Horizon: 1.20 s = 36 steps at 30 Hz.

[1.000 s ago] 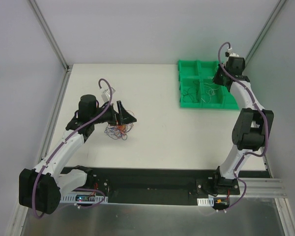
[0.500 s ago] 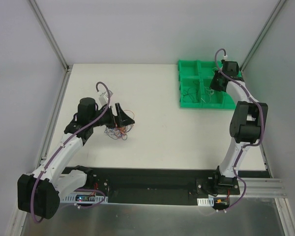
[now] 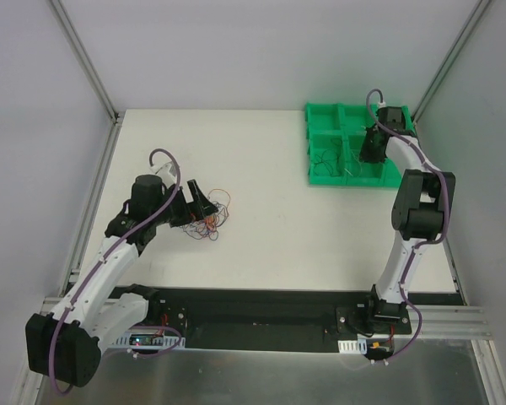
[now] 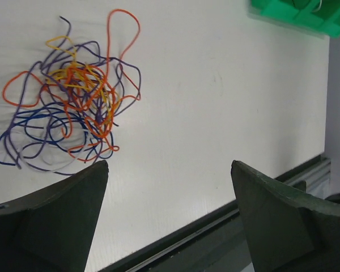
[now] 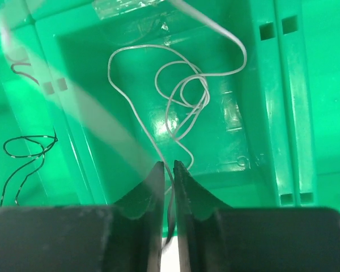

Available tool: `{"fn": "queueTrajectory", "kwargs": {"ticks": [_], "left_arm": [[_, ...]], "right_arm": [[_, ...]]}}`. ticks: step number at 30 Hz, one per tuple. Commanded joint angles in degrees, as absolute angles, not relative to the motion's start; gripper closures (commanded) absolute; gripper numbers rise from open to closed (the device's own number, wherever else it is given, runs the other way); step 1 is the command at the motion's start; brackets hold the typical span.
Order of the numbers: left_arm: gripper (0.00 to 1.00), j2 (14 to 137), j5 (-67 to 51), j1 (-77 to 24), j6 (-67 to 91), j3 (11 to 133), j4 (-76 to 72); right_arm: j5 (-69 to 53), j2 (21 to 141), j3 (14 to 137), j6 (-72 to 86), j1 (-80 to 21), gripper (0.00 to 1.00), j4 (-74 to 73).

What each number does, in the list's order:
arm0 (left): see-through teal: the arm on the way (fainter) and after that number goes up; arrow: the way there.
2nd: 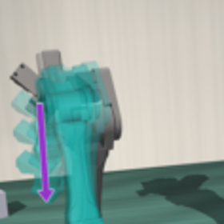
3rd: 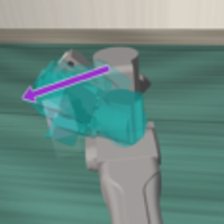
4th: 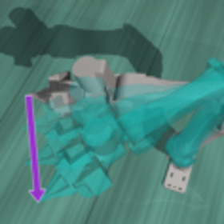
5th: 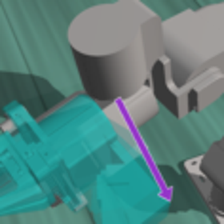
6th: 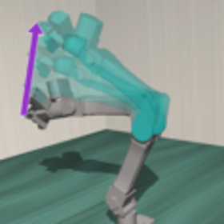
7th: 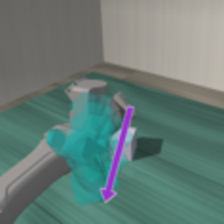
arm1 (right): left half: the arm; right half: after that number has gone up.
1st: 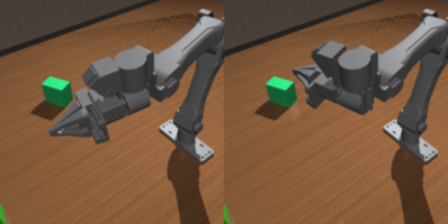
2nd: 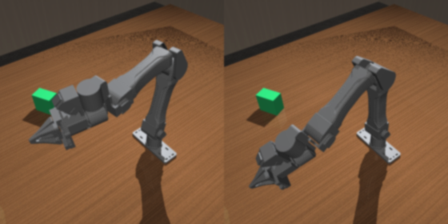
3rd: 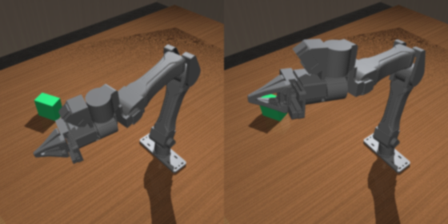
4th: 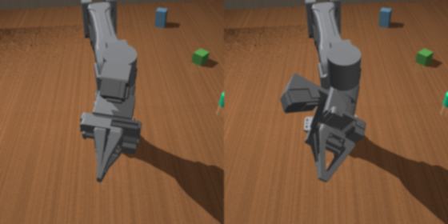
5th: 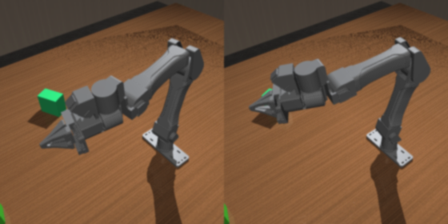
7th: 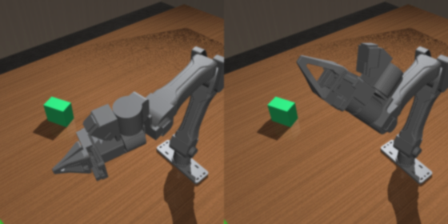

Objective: Untangle the cables

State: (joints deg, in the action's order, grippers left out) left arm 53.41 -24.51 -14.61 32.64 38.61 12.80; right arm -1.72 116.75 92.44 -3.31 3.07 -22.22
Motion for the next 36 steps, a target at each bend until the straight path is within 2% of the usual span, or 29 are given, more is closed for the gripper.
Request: {"fn": "queueTrajectory", "kwargs": {"ticks": [1, 4, 6, 7, 11, 15, 17, 19, 21, 27, 30, 33, 35, 36], "left_arm": [[0.10, 48.7, -11.2, -13.9, 34.1, 39.7, 18.1], [0.07, 47.2, -6.6, -12.4, 35.7, 40.3, 21.3], [0.05, 45.9, -5.5, -11.1, 36.7, 40.5, 22.9], [0.04, 45.3, -5.7, -10.5, 36.9, 40.4, 23.4], [0.03, 43.5, -6.5, -9.6, 37.0, 39.5, 24.6], [0.04, 42.9, -9.5, -8.6, 37.6, 38.1, 25.0], [0.06, 43.0, -10.9, -8.3, 38.4, 37.5, 24.8], [0.09, 43.7, -11.8, -8.2, 38.1, 37.1, 24.1], [0.16, 45.3, -12.9, -8.2, 36.7, 37.3, 23.3], [0.32, 51.7, -16.5, -8.2, 35.2, 37.8, 22.2], [0.32, 53.4, -14.6, -8.2, 34.8, 37.5, 22.1], [0.22, 54.9, -12.7, -8.2, 34.7, 37.2, 21.0], [0.21, 56.9, -13.4, -8.2, 34.3, 37.5, 19.9], [0.24, 58.2, -14.4, -8.2, 34.1, 38.0, 19.4]], "right_arm": [[1.6, 110.4, 97.6, -4.1, 2.7, 0.78, -30.3], [4.9, 102.9, 93.1, -4.2, 2.5, 0.49, -31.0], [5.1, 97.1, 87.7, -4.0, 2.5, 0.38, -28.4], [5.4, 94.9, 86.2, -4.1, 2.3, 0.36, -28.3], [4.3, 87.5, 82.3, -2.6, -1.5, 0.35, -30.2], [1.0, 82.4, 75.6, -0.2, -13.8, 0.35, -25.2], [-5.7, 81.7, 71.5, 4.9, -21.7, 0.34, -18.2], [-13.5, 84.2, 67.6, 9.8, -29.1, 0.34, -6.4], [-14.9, 89.0, 68.5, 12.6, -35.2, 0.34, -2.6], [-15.3, 102.5, 75.9, 13.6, -45.1, 0.50, -0.3], [-13.6, 106.3, 78.0, 11.9, -45.8, 0.55, -1.1], [-14.4, 109.8, 80.3, 9.9, -46.9, 0.56, -0.3], [-13.7, 112.2, 82.6, 8.6, -47.7, 0.57, -1.8], [-12.9, 113.2, 83.3, 8.6, -47.6, 0.57, -1.7]]}}
